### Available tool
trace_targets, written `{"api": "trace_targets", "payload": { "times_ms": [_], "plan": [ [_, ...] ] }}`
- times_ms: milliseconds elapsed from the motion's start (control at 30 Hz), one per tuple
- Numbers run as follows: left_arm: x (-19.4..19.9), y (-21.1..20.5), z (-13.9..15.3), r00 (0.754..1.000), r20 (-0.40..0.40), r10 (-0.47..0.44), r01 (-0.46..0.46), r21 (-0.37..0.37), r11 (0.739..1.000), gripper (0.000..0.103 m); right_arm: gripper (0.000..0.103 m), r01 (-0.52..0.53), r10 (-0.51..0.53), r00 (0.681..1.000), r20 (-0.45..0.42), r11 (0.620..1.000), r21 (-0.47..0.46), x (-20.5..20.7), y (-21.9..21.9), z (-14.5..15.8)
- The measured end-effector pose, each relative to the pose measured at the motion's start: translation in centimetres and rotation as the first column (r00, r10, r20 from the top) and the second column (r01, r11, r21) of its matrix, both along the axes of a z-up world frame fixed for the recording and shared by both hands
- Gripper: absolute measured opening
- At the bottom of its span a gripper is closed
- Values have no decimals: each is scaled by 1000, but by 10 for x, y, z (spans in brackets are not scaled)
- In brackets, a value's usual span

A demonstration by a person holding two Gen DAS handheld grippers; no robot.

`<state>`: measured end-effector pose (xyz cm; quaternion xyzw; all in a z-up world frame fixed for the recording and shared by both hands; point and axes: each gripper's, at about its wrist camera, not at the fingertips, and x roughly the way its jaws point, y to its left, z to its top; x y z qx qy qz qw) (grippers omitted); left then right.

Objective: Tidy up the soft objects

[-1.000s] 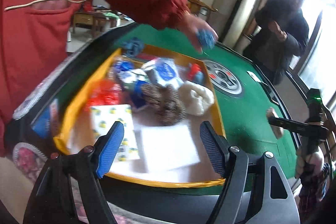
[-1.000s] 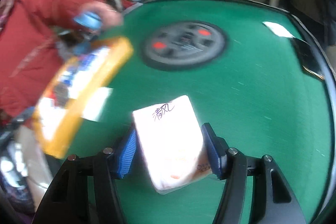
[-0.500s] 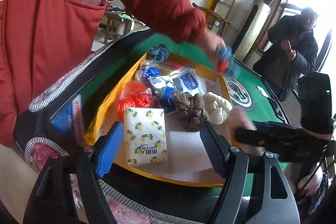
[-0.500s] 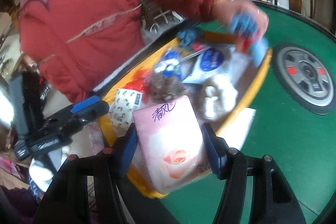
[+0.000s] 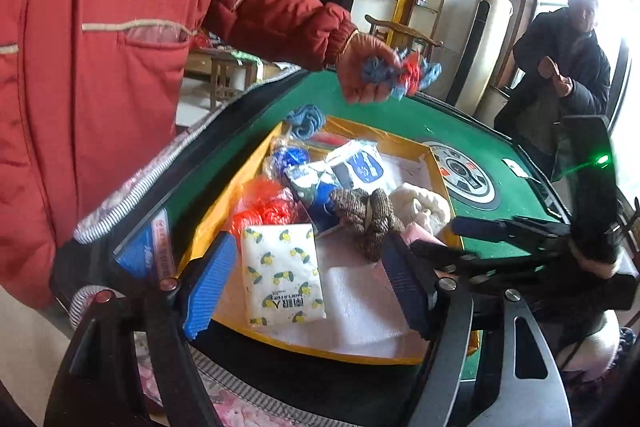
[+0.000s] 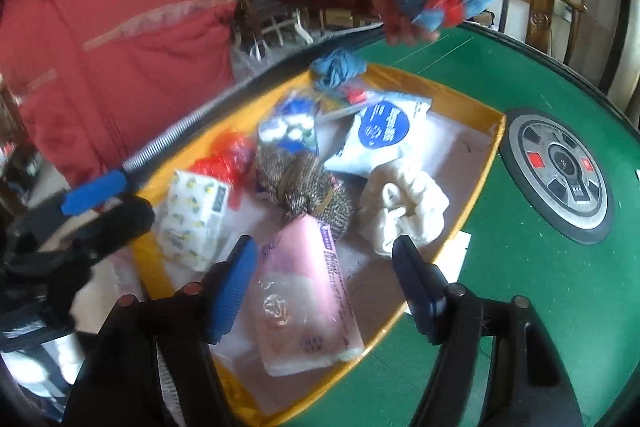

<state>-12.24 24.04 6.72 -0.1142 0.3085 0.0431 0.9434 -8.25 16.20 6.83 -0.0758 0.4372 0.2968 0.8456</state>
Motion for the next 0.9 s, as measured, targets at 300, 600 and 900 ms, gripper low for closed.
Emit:
{"api": "trace_targets", "payload": {
  "times_ms": [300, 600, 900],
  "plan": [
    [-34, -27, 38, 949, 246, 199, -264, 269, 926, 95, 72, 178, -196, 973, 125, 974, 142, -12, -61, 29],
    [-20, -45, 49, 961, 206, 182, -236, 275, 932, 103, 73, 202, -213, 952, 220, 977, 71, -35, -54, 26],
    [-11, -52, 33, 966, 86, 246, -260, 284, 923, 103, 73, 187, -184, 951, 250, 982, 14, -54, -45, 13]
  ]
}}
